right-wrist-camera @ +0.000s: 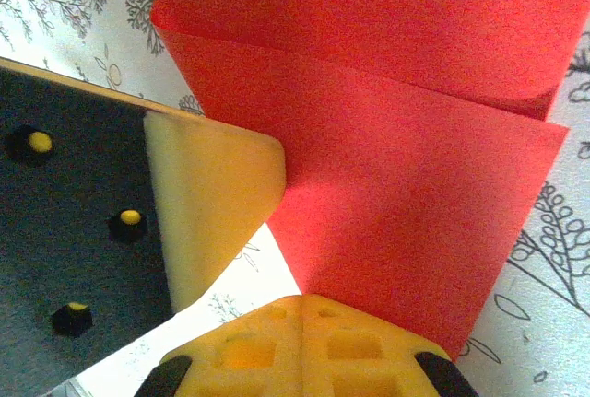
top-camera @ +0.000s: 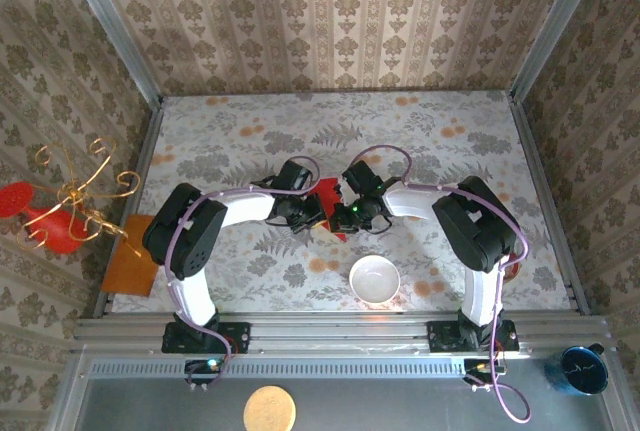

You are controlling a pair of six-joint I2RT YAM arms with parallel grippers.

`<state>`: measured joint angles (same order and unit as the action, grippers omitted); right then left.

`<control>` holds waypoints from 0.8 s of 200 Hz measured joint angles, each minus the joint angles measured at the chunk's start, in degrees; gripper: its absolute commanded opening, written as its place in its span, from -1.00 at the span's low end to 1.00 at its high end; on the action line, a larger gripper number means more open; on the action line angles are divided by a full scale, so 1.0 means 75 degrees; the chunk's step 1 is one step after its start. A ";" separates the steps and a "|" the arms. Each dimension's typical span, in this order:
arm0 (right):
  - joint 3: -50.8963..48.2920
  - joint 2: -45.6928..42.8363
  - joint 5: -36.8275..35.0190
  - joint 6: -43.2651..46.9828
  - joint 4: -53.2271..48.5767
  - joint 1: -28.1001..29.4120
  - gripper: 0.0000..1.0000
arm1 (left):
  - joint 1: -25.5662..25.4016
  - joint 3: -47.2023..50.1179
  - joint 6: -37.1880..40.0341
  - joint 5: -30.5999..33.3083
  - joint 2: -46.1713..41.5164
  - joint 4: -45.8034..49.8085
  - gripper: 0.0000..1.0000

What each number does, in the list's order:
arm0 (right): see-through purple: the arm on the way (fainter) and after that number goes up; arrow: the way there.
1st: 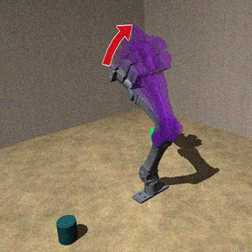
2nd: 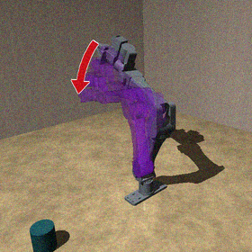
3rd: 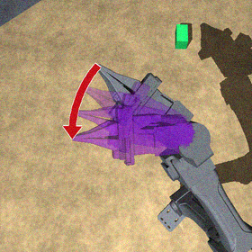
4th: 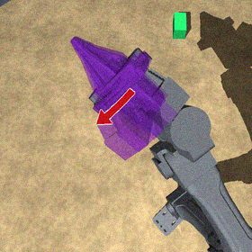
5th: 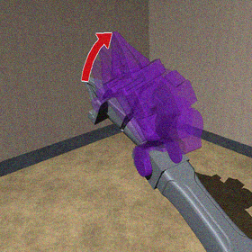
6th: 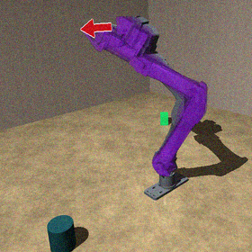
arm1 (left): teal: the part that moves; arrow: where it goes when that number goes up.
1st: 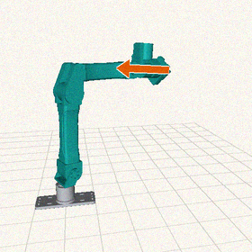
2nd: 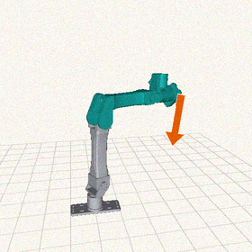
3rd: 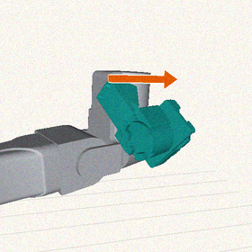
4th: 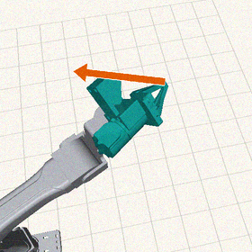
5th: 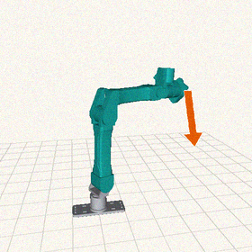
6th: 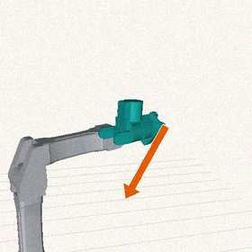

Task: Fold a paper plane with a square sheet of paper (pick it up from the middle)
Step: Third fold the triangle at the center of the table.

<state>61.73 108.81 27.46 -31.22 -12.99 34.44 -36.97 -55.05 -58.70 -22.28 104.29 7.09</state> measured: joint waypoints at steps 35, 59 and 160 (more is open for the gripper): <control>0.0000 0.0009 -0.0006 0.0146 -0.0073 0.0000 -0.93 | 0.0041 -0.0111 0.0087 -0.0029 0.0050 0.0163 -1.00; -0.0023 0.0009 -0.0009 0.0248 -0.0096 -0.0006 -0.93 | 0.0044 -0.0184 0.0175 -0.0026 0.0085 0.0283 -1.00; -0.1454 -0.1029 -0.0003 0.0664 0.0149 -0.0108 -0.91 | 0.0143 -0.0300 0.0402 -0.0233 0.0184 0.0437 -1.00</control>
<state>50.83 101.10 27.44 -26.24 -11.88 33.63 -35.90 -57.30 -55.68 -24.03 105.67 10.37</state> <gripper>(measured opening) 0.068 0.050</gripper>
